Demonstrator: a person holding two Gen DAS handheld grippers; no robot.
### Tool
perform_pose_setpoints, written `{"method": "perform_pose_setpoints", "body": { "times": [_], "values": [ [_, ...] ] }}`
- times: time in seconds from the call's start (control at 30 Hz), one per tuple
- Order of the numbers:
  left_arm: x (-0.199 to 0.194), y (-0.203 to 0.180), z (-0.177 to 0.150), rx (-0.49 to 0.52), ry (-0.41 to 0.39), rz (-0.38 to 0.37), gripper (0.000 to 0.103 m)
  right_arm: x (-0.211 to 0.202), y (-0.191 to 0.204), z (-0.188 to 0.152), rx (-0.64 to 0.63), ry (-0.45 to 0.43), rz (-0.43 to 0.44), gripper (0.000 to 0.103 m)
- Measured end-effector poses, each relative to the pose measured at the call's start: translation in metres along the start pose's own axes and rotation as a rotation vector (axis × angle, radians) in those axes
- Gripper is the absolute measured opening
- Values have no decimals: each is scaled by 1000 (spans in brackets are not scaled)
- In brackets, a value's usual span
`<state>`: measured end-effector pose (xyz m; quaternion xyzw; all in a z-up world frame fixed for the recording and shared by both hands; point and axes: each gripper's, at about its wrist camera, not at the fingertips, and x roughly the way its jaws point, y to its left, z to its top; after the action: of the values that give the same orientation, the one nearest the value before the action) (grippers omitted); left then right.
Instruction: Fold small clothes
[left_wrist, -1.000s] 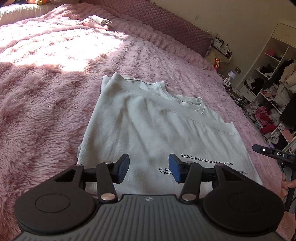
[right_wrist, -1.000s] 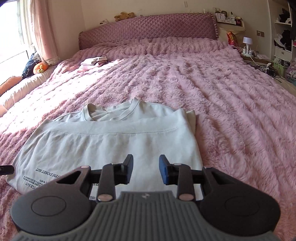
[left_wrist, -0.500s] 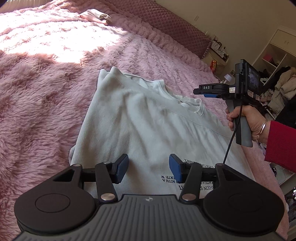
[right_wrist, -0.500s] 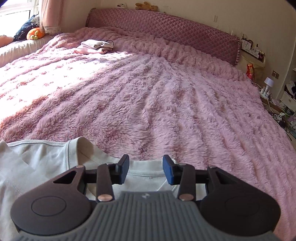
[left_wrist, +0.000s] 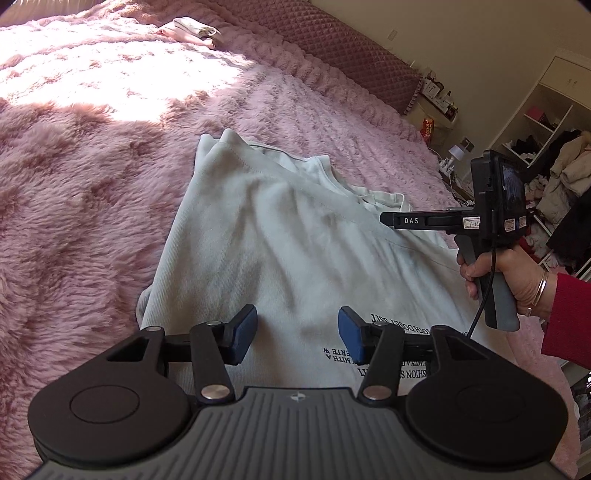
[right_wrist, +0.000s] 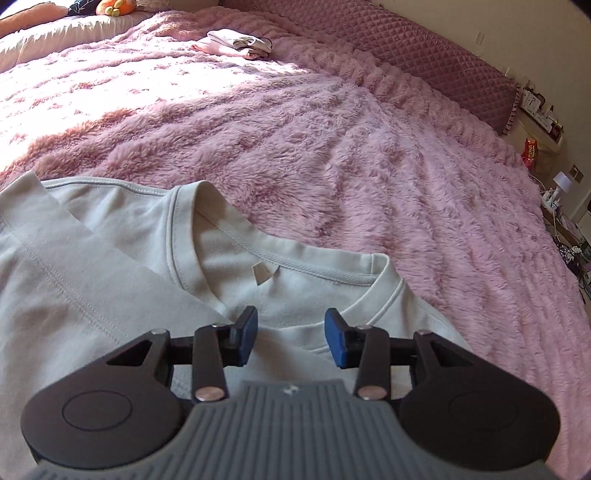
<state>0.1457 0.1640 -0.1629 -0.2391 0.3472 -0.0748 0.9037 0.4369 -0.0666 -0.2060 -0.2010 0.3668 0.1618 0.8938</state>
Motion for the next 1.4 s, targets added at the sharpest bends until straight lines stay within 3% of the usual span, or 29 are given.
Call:
{"method": "perform_pose_setpoints", "body": {
  "times": [0.53, 0.77, 0.9, 1.23, 1.4],
  "values": [
    [-15, -11, -1, -8, 30, 35, 60, -121, 34, -107, -40, 50, 155, 36],
    [-27, -14, -3, -30, 18, 31, 60, -164, 43, -138, -49, 45, 174, 37],
    [-28, -14, -4, -42, 19, 25, 60, -173, 56, -157, -125, 27, 170, 38],
    [-44, 1, 5, -62, 3, 17, 60, -178, 61, -158, -96, -8, 120, 39],
    [-56, 24, 38, -91, -58, 19, 60, -216, 86, -147, -77, -172, 133, 43]
  ]
}}
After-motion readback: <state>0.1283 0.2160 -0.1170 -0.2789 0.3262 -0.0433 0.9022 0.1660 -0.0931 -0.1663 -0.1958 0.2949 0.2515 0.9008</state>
